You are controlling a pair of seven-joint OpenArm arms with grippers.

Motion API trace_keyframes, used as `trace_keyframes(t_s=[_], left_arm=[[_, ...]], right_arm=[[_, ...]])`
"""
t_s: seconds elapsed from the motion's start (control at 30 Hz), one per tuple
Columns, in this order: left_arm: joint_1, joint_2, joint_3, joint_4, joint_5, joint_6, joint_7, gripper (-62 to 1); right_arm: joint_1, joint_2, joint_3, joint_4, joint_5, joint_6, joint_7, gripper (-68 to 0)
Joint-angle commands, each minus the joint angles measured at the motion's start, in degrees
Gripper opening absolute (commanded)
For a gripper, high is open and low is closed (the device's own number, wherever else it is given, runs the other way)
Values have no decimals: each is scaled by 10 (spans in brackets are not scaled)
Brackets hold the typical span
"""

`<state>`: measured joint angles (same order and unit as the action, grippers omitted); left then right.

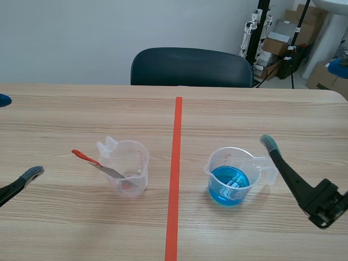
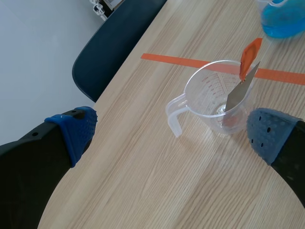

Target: Do the redox reaction experiment. return to the home posture

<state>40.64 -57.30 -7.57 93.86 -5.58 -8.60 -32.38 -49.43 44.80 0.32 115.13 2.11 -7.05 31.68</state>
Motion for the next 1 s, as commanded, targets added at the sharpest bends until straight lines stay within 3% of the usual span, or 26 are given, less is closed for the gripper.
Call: trace_keyframes(t_s=[0.0,0.97], left_arm=[[1,1,0,6,-6,1,-8,14],[1,1,0,6,-6,1,-8,14]], right_arm=[[6,6,0,7,4,-4,6,4],[6,6,0,7,4,-4,7,4]])
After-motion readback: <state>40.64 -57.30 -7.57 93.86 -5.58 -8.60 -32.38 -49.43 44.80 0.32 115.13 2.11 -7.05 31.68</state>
